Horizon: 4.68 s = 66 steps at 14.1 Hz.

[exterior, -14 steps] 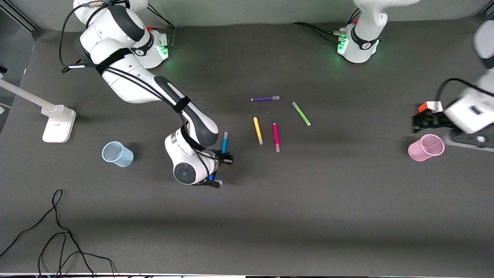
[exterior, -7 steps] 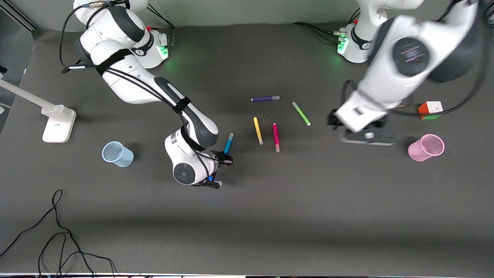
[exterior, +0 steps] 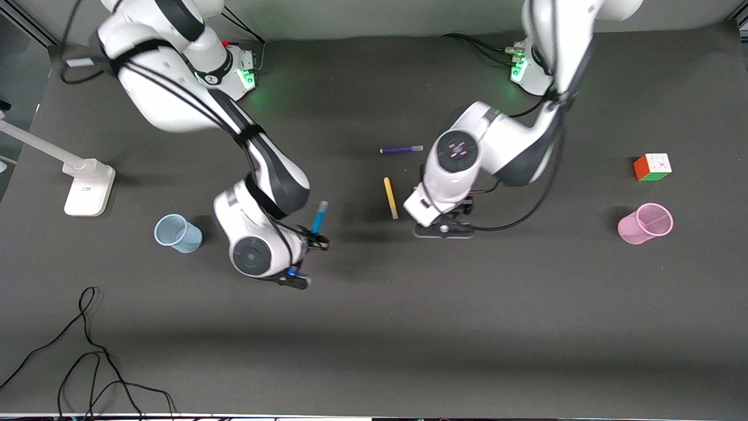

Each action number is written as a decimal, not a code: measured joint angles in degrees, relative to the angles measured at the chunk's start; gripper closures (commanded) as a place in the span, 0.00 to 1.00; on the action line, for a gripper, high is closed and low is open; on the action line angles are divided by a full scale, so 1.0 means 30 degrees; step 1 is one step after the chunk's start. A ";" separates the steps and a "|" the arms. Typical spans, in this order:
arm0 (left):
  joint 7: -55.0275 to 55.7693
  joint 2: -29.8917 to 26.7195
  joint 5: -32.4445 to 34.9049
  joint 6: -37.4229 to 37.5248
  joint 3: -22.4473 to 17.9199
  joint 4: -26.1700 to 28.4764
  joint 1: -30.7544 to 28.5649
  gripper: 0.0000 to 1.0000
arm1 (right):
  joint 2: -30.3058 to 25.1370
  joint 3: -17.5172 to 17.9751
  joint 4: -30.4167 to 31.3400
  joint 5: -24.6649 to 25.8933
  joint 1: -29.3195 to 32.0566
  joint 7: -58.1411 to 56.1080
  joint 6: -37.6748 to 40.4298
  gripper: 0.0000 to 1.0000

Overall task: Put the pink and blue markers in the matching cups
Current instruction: 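Carry the blue marker to the blue cup while the left gripper grasps the pink marker, then drop the blue marker into the blue cup while the left gripper carries the pink marker, then release the pink marker into the pink cup with the left gripper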

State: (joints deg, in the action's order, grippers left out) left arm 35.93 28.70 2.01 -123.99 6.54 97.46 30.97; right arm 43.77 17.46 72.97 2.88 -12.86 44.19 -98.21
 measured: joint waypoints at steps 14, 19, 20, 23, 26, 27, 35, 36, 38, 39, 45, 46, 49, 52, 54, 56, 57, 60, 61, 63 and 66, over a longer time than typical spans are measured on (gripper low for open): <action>0.0034 0.2003 0.0001 -0.5502 -0.0081 0.3338 0.1057 0.60 | -1.2587 -0.7040 1.3009 0.2119 0.0742 -1.1021 -0.7529 1.00; 0.0034 0.2002 0.0001 -0.5522 -0.0085 0.3336 0.1059 1.00 | -1.4654 -1.0308 1.8103 0.2120 0.0796 -1.6533 -1.4594 1.00; 0.0034 0.1982 0.0001 -0.5527 -0.0089 0.3334 0.1059 1.00 | -1.4658 -1.0629 1.8739 0.2120 0.0799 -1.7002 -1.5819 1.00; 0.0218 0.1948 0.0001 -0.5529 -0.0101 0.3336 0.1059 1.00 | -1.4541 -1.0736 2.0581 0.2120 0.0724 -1.7252 -1.9794 1.00; 0.0542 0.1820 0.0001 -0.5522 -0.0185 0.3268 0.1010 1.00 | -1.4036 -1.0729 2.1617 0.2120 0.0661 -1.7252 -2.2477 1.00; 0.0550 0.1569 0.0001 -0.5411 -0.0232 0.3212 0.0940 1.00 | -1.3817 -1.0729 2.1719 0.2120 0.0661 -1.7252 -2.2966 1.00; -0.2554 -0.3324 0.0044 0.3008 -0.0563 0.1329 -0.1074 1.00 | -1.2937 -1.0729 2.2949 0.2119 0.0662 -1.7250 -2.5141 0.00; -0.3975 -0.3860 0.0080 0.3759 -0.0616 0.1329 -0.1694 1.00 | -1.2938 -1.0729 2.2946 0.2119 0.0661 -1.7250 -2.4997 0.00; -0.7264 -0.4649 0.0331 0.4992 -0.0694 0.1357 -0.3259 1.00 | -1.2955 -1.0729 2.2911 0.2119 0.0660 -1.7250 -2.4454 0.00; -0.8918 -0.4923 0.0636 0.5415 -0.0741 0.1364 -0.4086 1.00 | -1.3013 -1.0729 2.2872 0.2119 0.0658 -1.7250 -2.4141 0.00; -1.7602 -0.5810 0.1228 0.5925 -0.0848 0.1576 -0.8938 1.00 | -1.4287 -1.0637 2.1779 0.2119 0.0566 -1.7250 -2.0466 0.00; -1.8859 -0.5859 0.1234 0.5921 -0.0858 0.1644 -0.9738 1.00 | -1.4587 -1.0609 2.1379 0.2119 0.0539 -1.7250 -1.9368 0.00; -2.3099 -0.5885 0.1154 0.5430 -0.0850 0.2052 -1.2143 1.00 | -1.5411 -1.0383 1.9805 0.2118 0.0486 -1.7250 -1.5554 0.00; -2.8809 -0.5947 -0.0240 0.3800 -0.0846 0.3220 -1.4429 1.00 | -1.6000 -0.9793 1.7275 0.1055 0.0416 -1.7238 -1.0752 0.00; -3.2686 -0.6030 -0.2104 0.3195 -0.0845 0.4039 -1.5790 1.00 | -1.6172 -0.9296 1.5301 0.0195 0.0385 -1.7237 -0.7634 0.00; -3.6868 -0.6052 -0.4685 0.3095 -0.0850 0.4710 -1.7213 1.00 | -1.6236 -0.8988 1.3621 -0.0035 0.0370 -1.7086 -0.5339 0.00; -3.8742 -0.6051 -0.5709 0.3088 -0.0852 0.5051 -1.7899 1.00 | -1.6258 -0.8934 1.2954 -0.0093 0.0371 -1.7067 -0.4342 0.00; -4.3316 -0.6002 -0.7827 0.3019 -0.0848 0.5670 -1.9335 1.00 | -1.6634 -0.8689 1.1757 -0.0167 0.0374 -1.7063 -0.2712 0.00; -4.4564 -0.5931 -0.8423 0.3018 -0.0844 0.5790 -1.9673 1.00 | -1.6899 -0.8615 1.1543 -0.0168 0.0369 -1.7052 -0.2486 0.00; -4.6857 -0.5504 -0.9672 0.3022 -0.0840 0.5930 -2.0295 1.00 | -1.7325 -0.8613 1.0839 -0.0248 0.0372 -1.7050 -0.1603 0.00; -4.9840 -0.4095 -1.1632 0.3013 -0.0832 0.6016 -2.0998 1.00 | -1.7518 -0.8571 1.0118 -0.0807 0.0370 -1.6848 -0.0296 0.00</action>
State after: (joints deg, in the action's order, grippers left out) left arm -113.59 16.42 -32.89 -114.95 4.04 115.51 -32.03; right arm -8.78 -8.26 103.32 0.46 -11.75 -6.36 -99.10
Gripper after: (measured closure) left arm 0.855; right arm 0.000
